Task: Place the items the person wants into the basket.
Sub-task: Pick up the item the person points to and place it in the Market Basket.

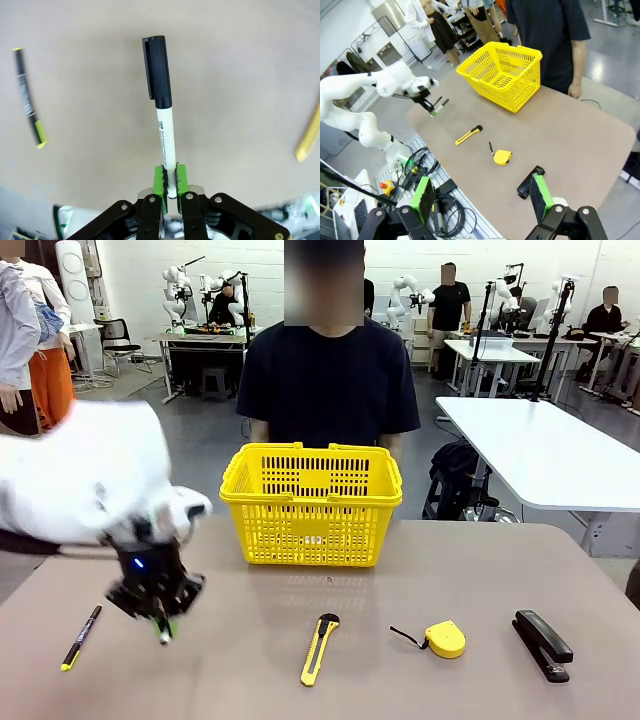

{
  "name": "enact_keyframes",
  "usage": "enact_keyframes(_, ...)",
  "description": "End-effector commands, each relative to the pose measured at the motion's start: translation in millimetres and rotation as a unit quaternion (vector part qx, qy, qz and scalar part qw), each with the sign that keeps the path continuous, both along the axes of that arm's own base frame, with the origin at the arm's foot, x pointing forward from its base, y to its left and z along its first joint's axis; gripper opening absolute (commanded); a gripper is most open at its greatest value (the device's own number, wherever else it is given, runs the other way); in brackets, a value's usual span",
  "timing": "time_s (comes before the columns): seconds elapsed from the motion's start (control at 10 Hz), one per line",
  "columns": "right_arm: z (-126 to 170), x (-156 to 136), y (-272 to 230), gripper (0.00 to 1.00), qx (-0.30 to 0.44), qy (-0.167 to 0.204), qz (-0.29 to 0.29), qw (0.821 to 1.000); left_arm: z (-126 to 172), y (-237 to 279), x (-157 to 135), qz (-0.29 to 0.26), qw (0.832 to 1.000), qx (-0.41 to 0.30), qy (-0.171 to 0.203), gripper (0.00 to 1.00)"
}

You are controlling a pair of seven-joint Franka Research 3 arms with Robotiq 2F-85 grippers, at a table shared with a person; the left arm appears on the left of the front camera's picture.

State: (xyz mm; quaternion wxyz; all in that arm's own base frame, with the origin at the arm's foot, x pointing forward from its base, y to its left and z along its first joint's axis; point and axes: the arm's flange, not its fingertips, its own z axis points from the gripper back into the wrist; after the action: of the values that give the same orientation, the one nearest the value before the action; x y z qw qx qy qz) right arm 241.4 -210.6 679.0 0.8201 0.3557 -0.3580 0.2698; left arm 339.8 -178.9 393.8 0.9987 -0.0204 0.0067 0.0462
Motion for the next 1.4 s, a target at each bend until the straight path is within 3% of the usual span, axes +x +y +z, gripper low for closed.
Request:
enact_keyframes(0.0,3.6,0.3,-0.8,1.0,0.005,-0.009,0.008,1.0,99.9,54.4,-62.1,-0.036,0.999,-0.018,-0.022,0.0)
enact_keyframes(0.2,3.6,0.3,-0.8,1.0,0.005,-0.009,0.008,1.0,162.3,63.8,-80.1,-0.066,0.998,-0.009,-0.008,0.0)
enact_keyframes(0.5,3.6,0.3,-0.8,1.0,0.005,-0.009,0.008,1.0,209.3,67.7,-95.1,-0.081,0.997,-0.01,-0.01,0.0)
enact_keyframes(1.2,3.6,0.3,-0.8,1.0,0.005,-0.009,0.008,1.0,209.2,68.2,-107.3,-0.07,0.997,-0.016,-0.015,0.0)
enact_keyframes(1.3,3.6,0.3,-0.8,1.0,0.005,-0.009,0.008,1.0,212.0,68.1,-105.0,-0.066,0.998,-0.011,-0.011,0.11)
